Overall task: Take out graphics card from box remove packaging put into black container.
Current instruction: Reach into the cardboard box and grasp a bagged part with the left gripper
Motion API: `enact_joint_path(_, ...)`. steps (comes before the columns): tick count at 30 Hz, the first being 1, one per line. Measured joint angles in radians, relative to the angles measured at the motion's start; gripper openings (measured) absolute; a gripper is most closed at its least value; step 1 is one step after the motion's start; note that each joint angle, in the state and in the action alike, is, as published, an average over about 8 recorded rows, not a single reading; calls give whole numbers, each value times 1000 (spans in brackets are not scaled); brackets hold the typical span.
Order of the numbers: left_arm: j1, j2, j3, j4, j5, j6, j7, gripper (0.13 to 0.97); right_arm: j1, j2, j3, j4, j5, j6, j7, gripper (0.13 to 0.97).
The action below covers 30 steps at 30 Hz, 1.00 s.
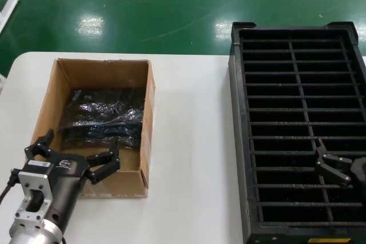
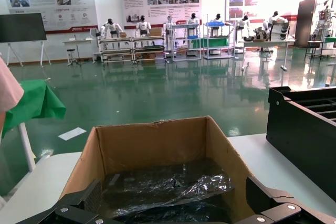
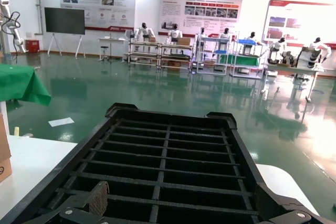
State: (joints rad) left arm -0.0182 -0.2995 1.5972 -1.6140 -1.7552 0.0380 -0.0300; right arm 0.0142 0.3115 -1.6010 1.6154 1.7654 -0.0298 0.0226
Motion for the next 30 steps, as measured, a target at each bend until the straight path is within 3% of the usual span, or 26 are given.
enact_joint_path(12,0,-1,0,0,0,2,1,966,0,0,0,0,0,0,0,966)
enact_joint_path(16,-9,-25,3,4,3,15,1,966,0,0,0,0,0,0,0,966)
enact_joint_path(19,-29,-72,18,16,15,33,-10,966,0,0,0,0,0,0,0,966)
enact_joint_path(23,-96,-166,61,58,58,84,-23,966,0,0,0,0,0,0,0,966)
enact_joint_path(27,-226,-259,113,153,121,195,32,966,0,0,0,0,0,0,0,966)
enact_joint_path(30,-357,-297,142,263,174,305,127,966,0,0,0,0,0,0,0,966)
